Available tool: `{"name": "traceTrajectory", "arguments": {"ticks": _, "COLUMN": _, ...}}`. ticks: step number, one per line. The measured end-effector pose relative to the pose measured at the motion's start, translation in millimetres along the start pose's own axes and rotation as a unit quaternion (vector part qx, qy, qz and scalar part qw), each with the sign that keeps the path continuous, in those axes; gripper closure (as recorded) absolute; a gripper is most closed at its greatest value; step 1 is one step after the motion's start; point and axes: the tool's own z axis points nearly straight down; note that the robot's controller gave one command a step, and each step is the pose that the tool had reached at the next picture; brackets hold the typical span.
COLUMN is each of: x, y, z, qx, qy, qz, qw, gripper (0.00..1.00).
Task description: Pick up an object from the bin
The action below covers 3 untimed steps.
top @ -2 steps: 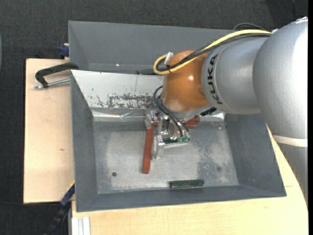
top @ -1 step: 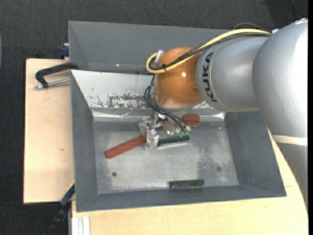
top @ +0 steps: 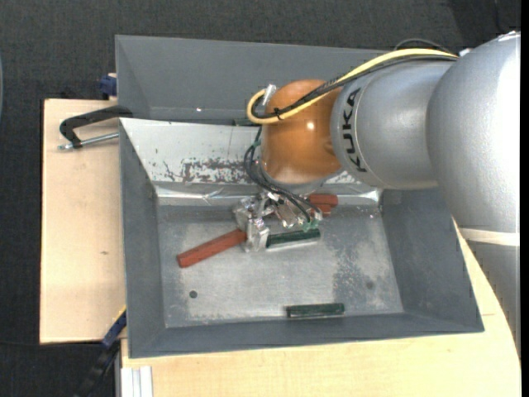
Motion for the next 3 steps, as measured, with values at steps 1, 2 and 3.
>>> {"name": "traceTrajectory", "arguments": {"ticks": 1, "x": 5.2, "y": 2, "z": -19, "qx": -0.001, "qy": 0.003, "qz": -0.087, "qw": 0.9962, "gripper": 1.0}}
{"name": "traceTrajectory", "arguments": {"ticks": 2, "x": 4.0, "y": 1, "z": -85, "qx": -0.001, "qy": 0.0026, "qz": -0.187, "qw": 0.9823, "gripper": 1.0}}
{"name": "traceTrajectory", "arguments": {"ticks": 3, "x": 27.7, "y": 21, "z": -109, "qx": 0.0, "qy": 0.0001, "qz": -0.269, "qw": 0.9631, "gripper": 1.0}}
